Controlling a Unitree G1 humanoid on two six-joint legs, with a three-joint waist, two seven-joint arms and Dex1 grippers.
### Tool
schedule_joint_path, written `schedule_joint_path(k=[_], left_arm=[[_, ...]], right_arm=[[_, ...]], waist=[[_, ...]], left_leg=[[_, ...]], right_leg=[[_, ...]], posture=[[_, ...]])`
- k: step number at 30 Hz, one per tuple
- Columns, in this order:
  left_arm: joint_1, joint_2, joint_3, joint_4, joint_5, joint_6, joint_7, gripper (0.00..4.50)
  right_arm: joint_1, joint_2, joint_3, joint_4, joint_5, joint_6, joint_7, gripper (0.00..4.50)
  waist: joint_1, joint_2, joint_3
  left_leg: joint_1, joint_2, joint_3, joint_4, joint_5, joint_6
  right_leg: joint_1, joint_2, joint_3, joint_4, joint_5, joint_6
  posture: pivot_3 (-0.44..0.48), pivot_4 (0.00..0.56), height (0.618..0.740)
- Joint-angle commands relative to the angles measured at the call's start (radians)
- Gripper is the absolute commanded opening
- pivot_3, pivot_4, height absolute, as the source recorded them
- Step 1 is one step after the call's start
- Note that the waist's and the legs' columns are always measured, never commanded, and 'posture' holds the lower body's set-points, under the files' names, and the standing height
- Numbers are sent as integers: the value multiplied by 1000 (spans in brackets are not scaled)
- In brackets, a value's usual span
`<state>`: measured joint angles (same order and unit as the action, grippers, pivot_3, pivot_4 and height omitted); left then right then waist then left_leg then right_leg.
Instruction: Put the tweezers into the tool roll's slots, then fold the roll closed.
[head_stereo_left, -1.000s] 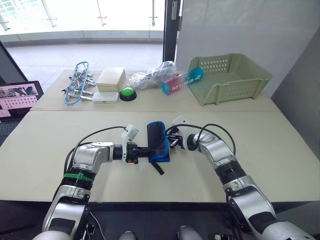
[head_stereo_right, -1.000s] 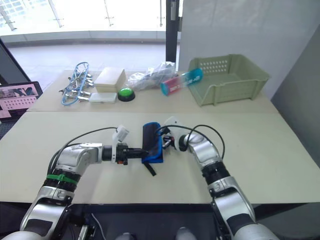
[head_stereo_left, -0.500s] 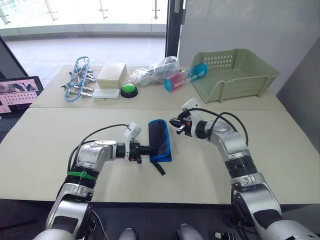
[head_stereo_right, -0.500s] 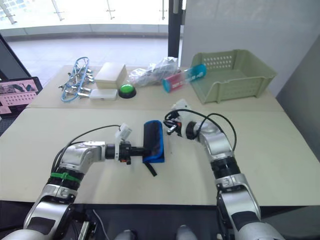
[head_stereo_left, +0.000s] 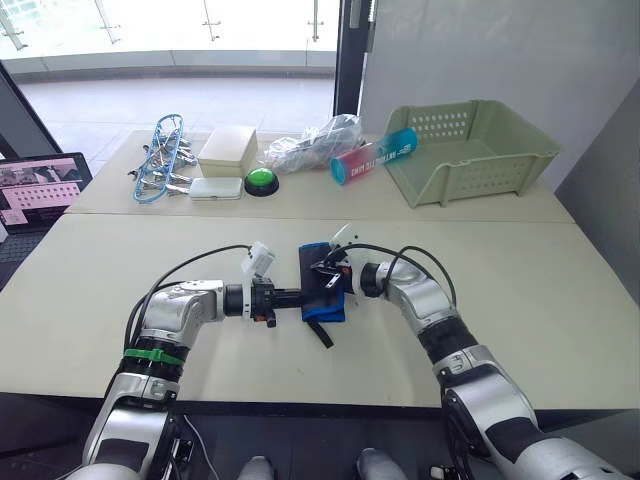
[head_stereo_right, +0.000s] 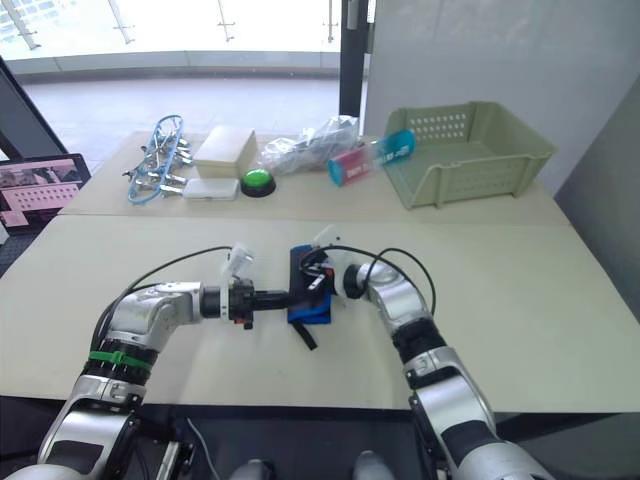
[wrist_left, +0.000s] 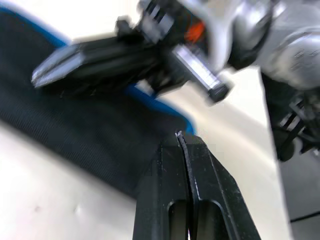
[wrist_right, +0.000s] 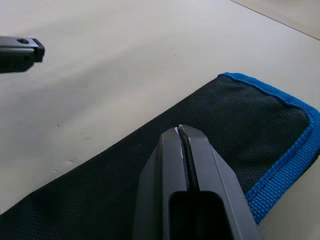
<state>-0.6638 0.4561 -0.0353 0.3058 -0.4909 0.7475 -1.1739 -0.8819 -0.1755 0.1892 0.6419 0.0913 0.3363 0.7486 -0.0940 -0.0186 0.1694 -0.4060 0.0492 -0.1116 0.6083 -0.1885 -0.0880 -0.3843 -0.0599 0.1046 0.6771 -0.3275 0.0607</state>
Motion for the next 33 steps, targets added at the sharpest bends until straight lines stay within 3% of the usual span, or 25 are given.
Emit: schedule_joint_path(k=[1, 9, 14, 21, 28, 33], left_arm=[[-36, -24, 1, -4, 1, -63, -7, 30], [-94, -136, -151, 318, 239, -412, 16, 30], [-108, -177, -169, 514, 324, -569, 54, 30], [-79, -166, -154, 523, 321, -593, 24, 30], [-89, -159, -140, 537, 320, -598, 10, 30], [-77, -156, -140, 526, 318, -587, -3, 30]], right_arm=[[17, -3, -17, 58, -9, 30, -13, 0], [14, 17, -59, 22, 26, 69, -5, 0], [38, 9, -50, -37, 37, 81, 26, 0], [92, -29, -31, -137, 43, 17, 113, 0], [41, -11, -22, -8, -2, 28, 39, 0], [-103, 24, -48, 268, -42, -34, -84, 0]], waist=[[2, 0, 0], [2, 0, 0], [4, 0, -1], [0, 0, -1], [-7, 0, -1], [-10, 0, -1]], left_leg=[[0, 0, 0, 0, 0, 0], [1, 0, 0, 1, 0, 0], [2, -1, 0, 2, 1, 0], [10, 0, 0, 1, 0, 0], [14, 0, 0, 0, 0, 1], [18, 0, 0, 0, 1, 1]], right_leg=[[1, 0, 0, 0, 0, 0], [2, 0, 0, 1, 0, 0], [2, 0, 0, 1, 0, 0], [13, 0, 0, -3, 0, 1], [15, 0, 0, -3, 0, 1], [18, 1, 1, -2, 0, 0]], posture=[[0, 150, 740], [0, 150, 740], [0, 150, 740], [0, 150, 740], [0, 150, 740], [0, 150, 740]])
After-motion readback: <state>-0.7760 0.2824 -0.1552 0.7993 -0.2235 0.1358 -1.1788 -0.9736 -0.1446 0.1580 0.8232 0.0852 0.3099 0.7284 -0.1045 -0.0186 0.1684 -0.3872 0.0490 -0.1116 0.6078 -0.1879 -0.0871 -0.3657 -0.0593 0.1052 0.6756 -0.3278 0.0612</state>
